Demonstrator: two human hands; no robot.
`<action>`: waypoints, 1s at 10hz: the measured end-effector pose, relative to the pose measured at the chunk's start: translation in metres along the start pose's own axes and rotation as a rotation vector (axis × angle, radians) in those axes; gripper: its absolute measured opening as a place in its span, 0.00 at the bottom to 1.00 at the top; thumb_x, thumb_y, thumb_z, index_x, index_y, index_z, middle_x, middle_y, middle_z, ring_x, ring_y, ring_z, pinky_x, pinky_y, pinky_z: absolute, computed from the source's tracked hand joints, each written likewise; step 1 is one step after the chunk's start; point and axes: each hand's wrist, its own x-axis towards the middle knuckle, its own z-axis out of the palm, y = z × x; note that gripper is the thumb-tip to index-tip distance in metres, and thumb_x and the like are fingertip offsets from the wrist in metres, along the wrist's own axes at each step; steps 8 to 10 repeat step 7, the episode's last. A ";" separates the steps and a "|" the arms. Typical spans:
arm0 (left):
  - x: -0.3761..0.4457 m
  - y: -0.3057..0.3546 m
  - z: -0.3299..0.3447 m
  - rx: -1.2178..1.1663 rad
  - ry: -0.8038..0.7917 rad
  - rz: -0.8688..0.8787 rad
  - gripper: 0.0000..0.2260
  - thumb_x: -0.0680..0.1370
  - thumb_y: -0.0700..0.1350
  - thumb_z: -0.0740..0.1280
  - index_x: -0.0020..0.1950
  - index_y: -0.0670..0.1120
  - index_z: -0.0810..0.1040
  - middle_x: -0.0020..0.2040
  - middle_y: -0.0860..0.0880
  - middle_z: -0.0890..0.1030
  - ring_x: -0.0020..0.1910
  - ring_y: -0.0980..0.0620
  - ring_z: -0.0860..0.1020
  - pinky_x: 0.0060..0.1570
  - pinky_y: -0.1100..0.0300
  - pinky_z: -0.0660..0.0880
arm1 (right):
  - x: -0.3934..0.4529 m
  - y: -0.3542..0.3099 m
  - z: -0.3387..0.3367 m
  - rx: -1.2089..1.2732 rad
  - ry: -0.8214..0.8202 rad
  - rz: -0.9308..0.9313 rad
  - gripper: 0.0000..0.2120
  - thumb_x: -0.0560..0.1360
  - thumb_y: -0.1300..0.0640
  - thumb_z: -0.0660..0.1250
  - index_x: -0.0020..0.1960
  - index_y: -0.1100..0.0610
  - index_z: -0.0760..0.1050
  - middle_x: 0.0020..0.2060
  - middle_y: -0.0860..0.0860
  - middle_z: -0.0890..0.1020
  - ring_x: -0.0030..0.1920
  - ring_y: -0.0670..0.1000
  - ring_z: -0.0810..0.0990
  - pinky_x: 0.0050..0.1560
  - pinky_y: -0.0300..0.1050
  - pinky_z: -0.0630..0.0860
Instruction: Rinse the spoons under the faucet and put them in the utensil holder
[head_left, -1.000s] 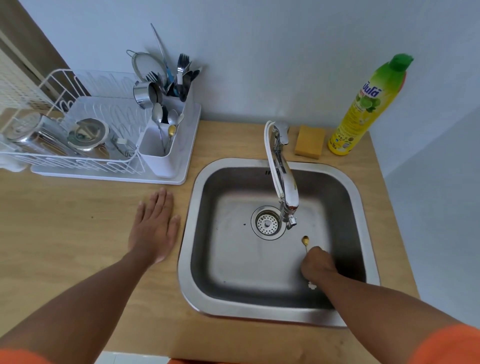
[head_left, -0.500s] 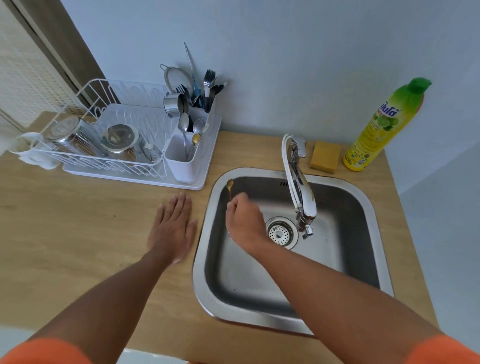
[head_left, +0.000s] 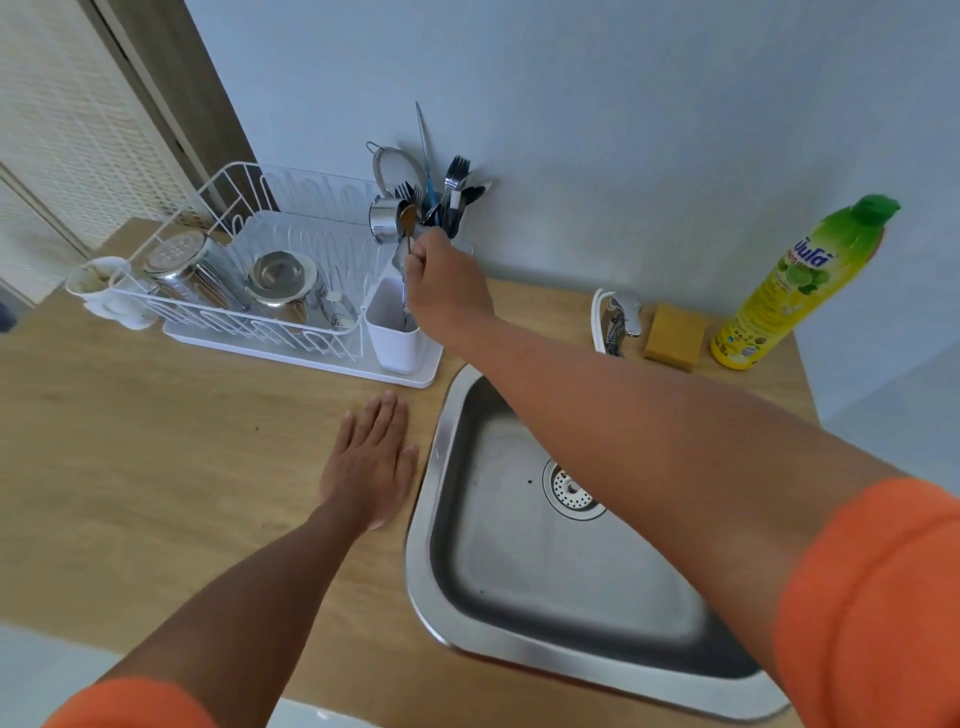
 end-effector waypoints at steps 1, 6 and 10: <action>0.000 0.001 -0.001 0.005 -0.009 -0.009 0.32 0.83 0.59 0.40 0.85 0.46 0.49 0.85 0.49 0.48 0.83 0.51 0.43 0.81 0.47 0.41 | -0.001 0.004 0.007 -0.022 -0.023 0.017 0.08 0.84 0.57 0.54 0.47 0.52 0.66 0.42 0.54 0.81 0.42 0.58 0.78 0.37 0.51 0.72; -0.003 0.005 -0.008 -0.020 -0.012 -0.004 0.34 0.81 0.59 0.39 0.84 0.44 0.52 0.85 0.48 0.51 0.83 0.49 0.46 0.81 0.46 0.43 | -0.038 0.044 0.029 -0.134 -0.044 0.092 0.11 0.81 0.52 0.58 0.57 0.48 0.79 0.54 0.51 0.82 0.52 0.57 0.80 0.45 0.48 0.71; -0.002 0.005 -0.007 -0.028 0.008 -0.019 0.34 0.81 0.59 0.40 0.84 0.45 0.53 0.85 0.48 0.51 0.83 0.49 0.47 0.81 0.46 0.43 | -0.067 0.061 0.030 -0.086 -0.043 0.158 0.10 0.80 0.52 0.58 0.58 0.49 0.75 0.57 0.51 0.81 0.56 0.57 0.79 0.48 0.50 0.73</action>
